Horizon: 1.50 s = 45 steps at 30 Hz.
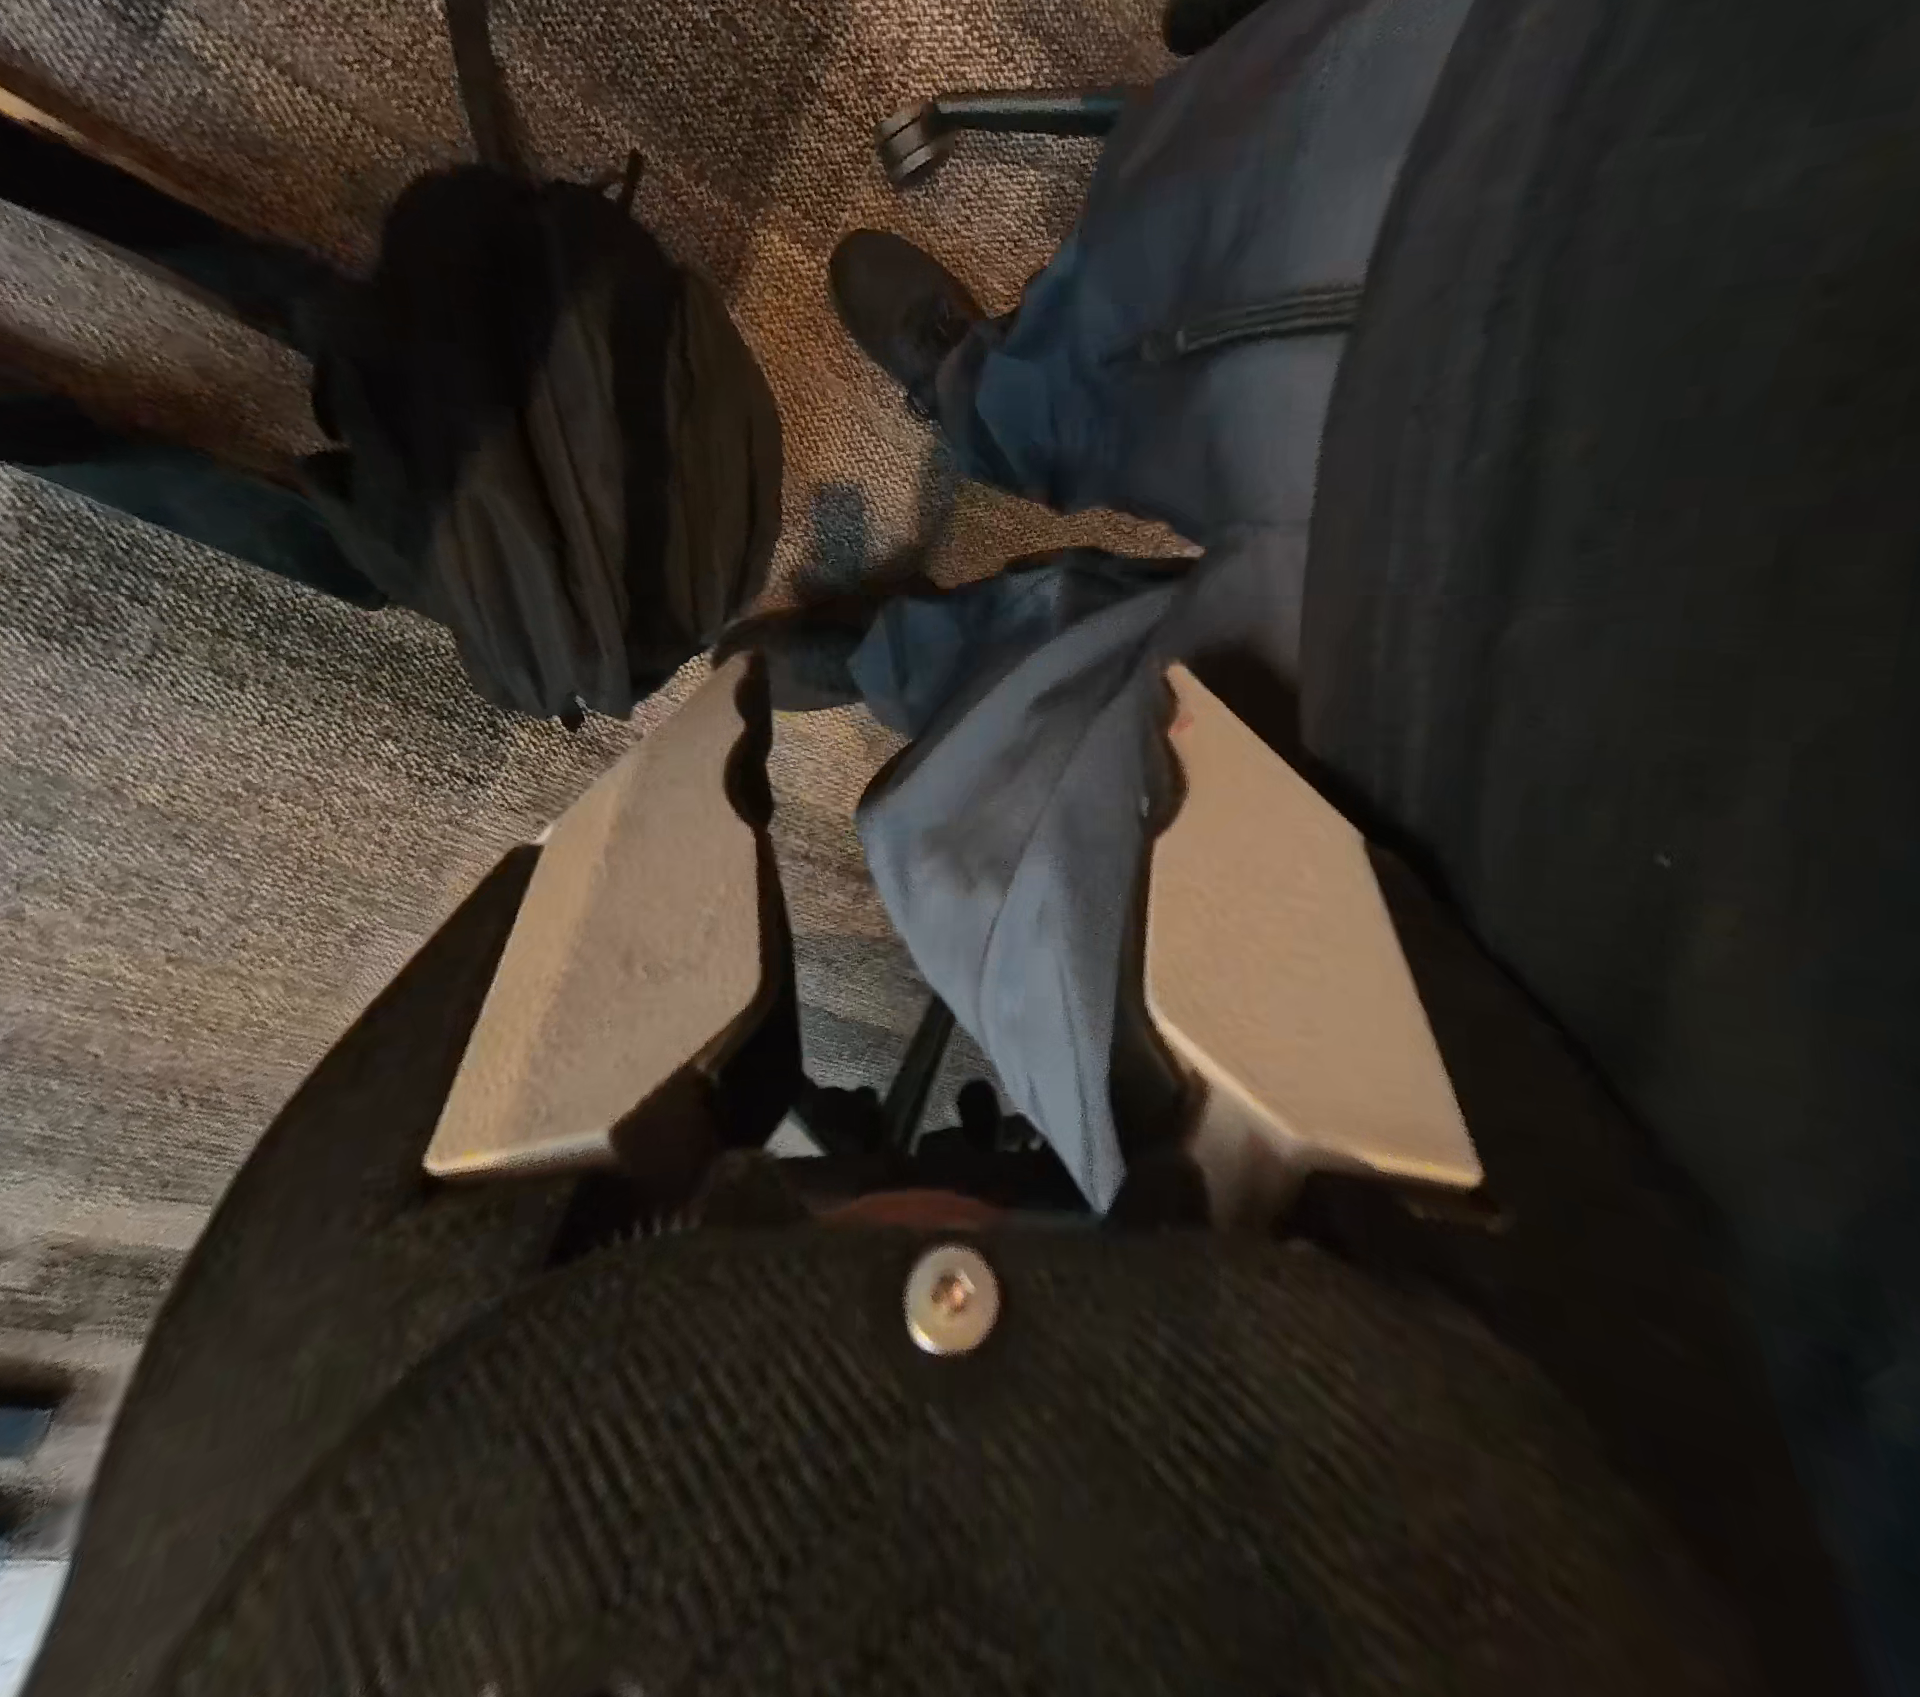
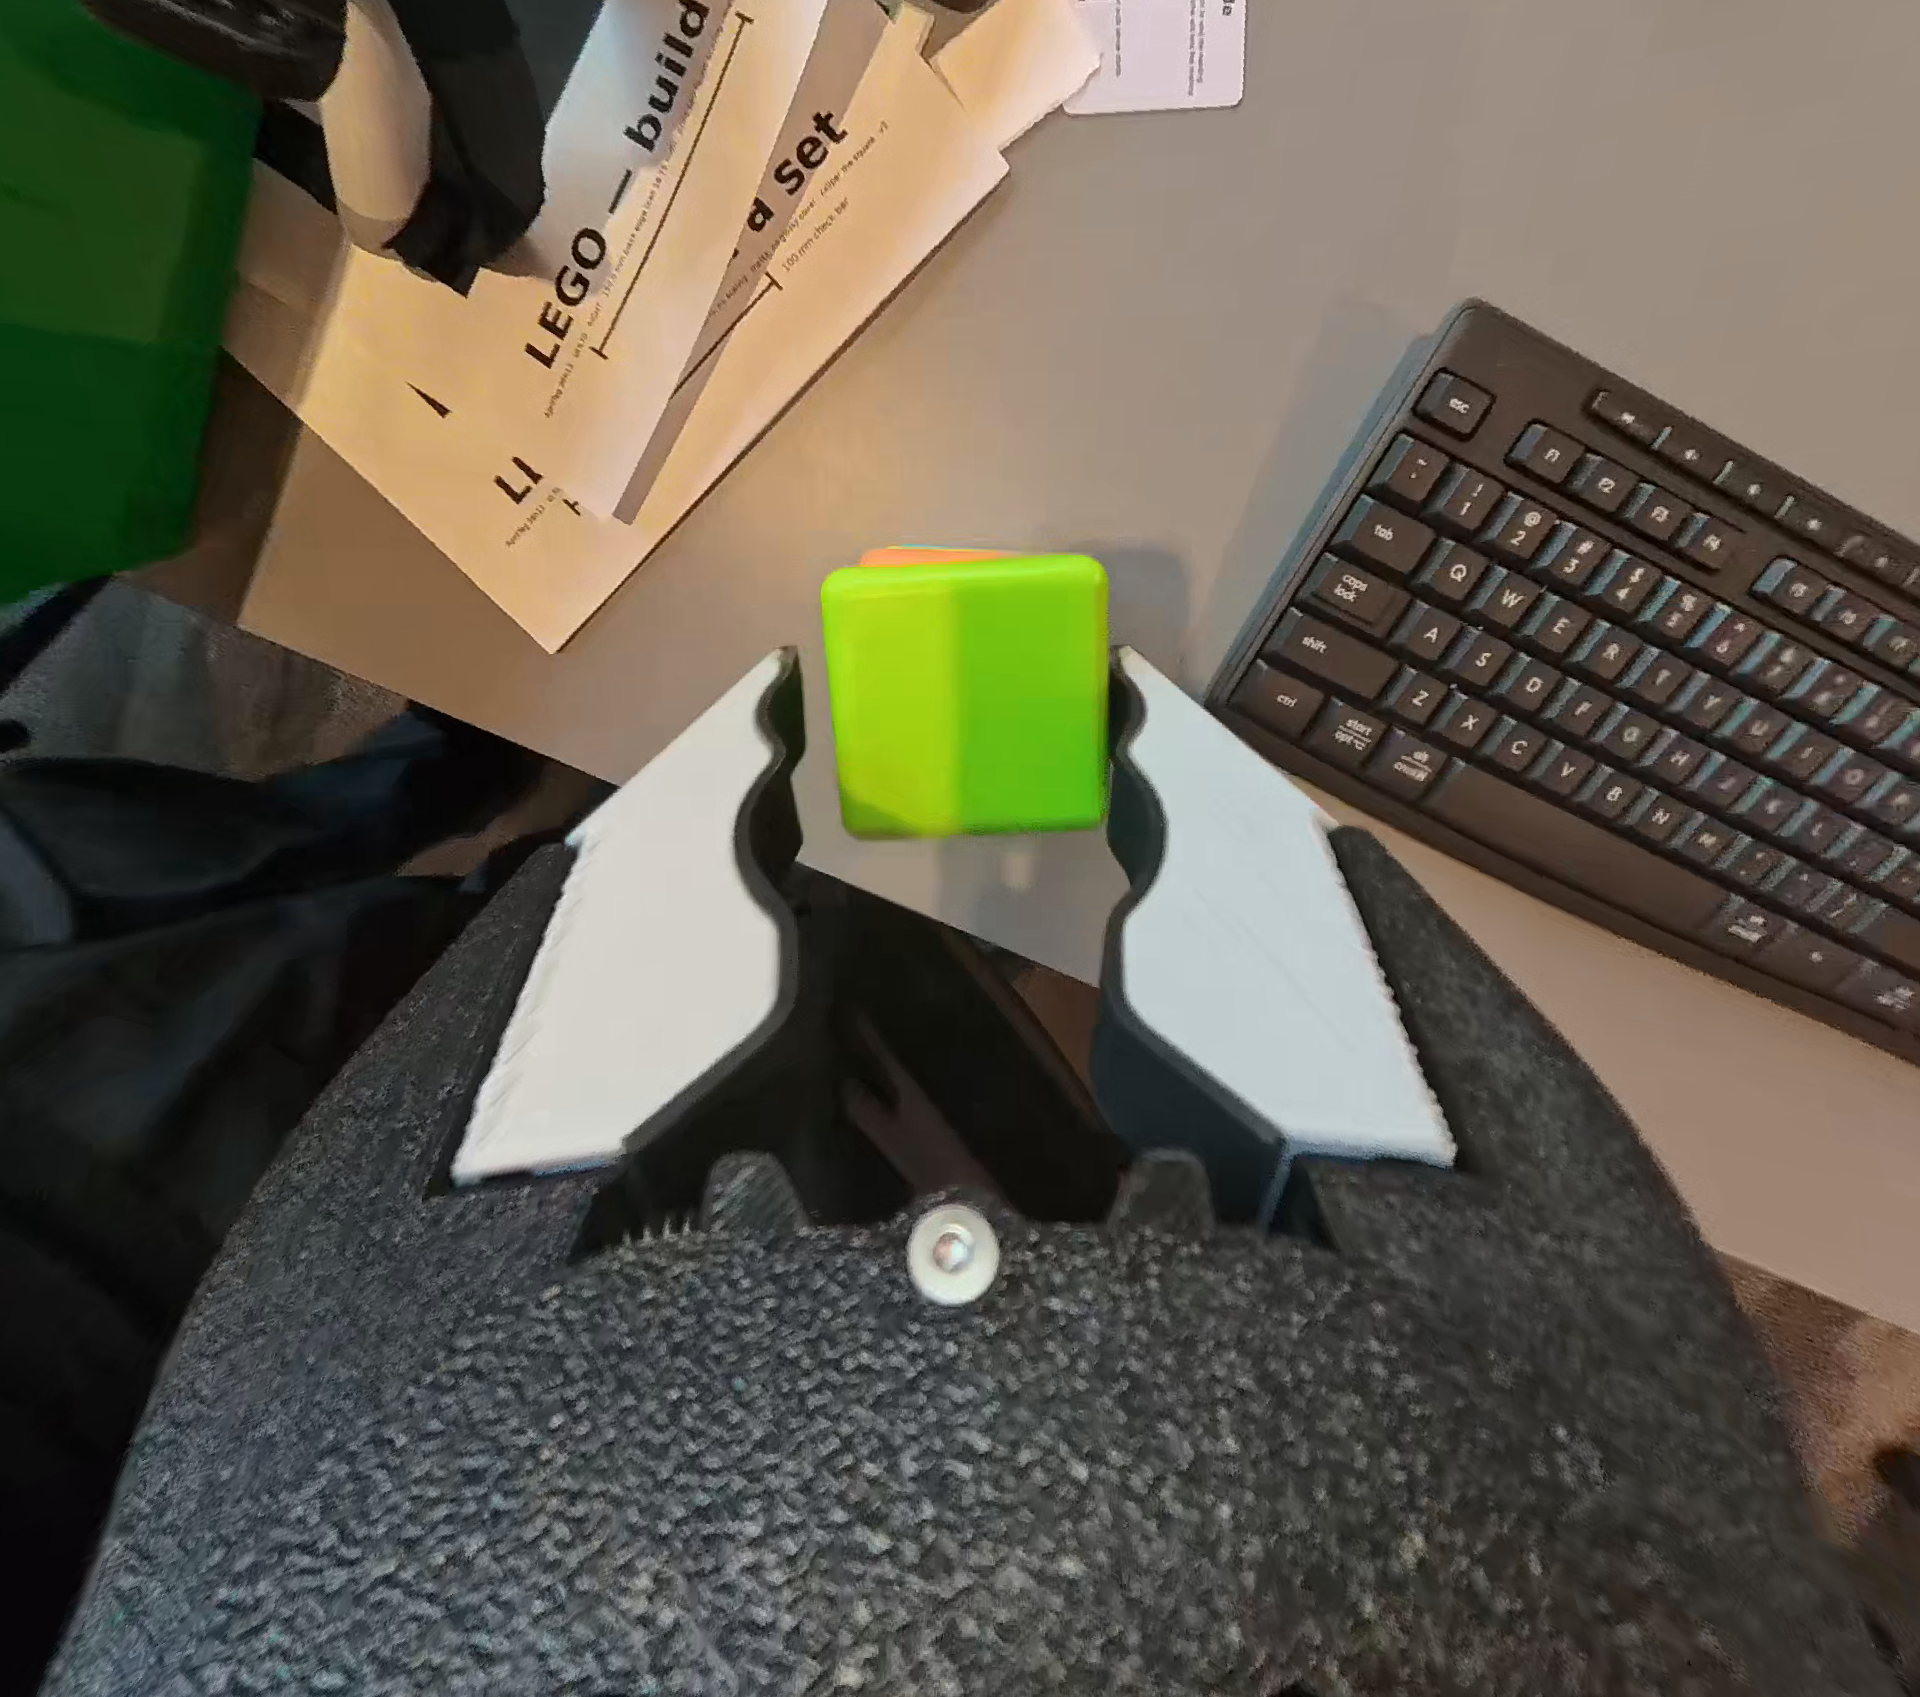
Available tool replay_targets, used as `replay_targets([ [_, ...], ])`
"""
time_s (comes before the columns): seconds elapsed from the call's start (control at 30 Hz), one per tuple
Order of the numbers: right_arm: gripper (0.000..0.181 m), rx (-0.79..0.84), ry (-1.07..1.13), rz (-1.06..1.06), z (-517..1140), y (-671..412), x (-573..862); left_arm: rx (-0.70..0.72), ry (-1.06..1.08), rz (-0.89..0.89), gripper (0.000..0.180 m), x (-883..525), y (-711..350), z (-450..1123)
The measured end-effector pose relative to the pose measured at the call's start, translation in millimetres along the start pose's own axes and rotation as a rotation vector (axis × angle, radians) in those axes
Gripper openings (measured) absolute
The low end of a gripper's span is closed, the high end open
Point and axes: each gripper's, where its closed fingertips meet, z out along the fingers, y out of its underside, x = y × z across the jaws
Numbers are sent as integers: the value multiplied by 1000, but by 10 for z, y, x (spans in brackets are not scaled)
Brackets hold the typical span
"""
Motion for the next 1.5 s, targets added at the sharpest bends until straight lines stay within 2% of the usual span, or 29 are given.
replay_targets([
  [0.17,71,116,57,126,-396,52,37,36,-5,79,70,-250,-58,-19],
  [0.23,70,194,106,196,-633,62,72,64,9,100,70,-339,-75,-52],
  [0.33,59,273,153,275,-848,140,65,117,48,148,70,-412,-104,-80],
  [0.5,48,304,210,283,-743,269,-99,176,88,248,69,-481,-209,-64],
  [0.6,40,245,271,253,-468,467,15,187,90,239,69,-515,-283,-24],
  [0.73,41,188,341,310,-253,753,404,217,98,205,68,-474,-440,18],
  [0.8,42,225,346,314,-281,719,522,222,103,193,67,-427,-552,41],
  [0.9,37,297,379,169,-372,526,669,262,133,172,65,-248,-938,12],
  [1.07,32,294,377,38,-306,463,1076,329,156,229,65,65,-1931,-125],
  [1.2,31,342,206,-22,-210,401,1026,356,153,336,65,188,-2653,-238],
  [1.37,31,238,94,-115,283,658,815,363,130,334,65,260,-3088,-329],
  [1.5,30,177,126,-271,665,510,801,319,120,291,64,311,-2970,-293],
])
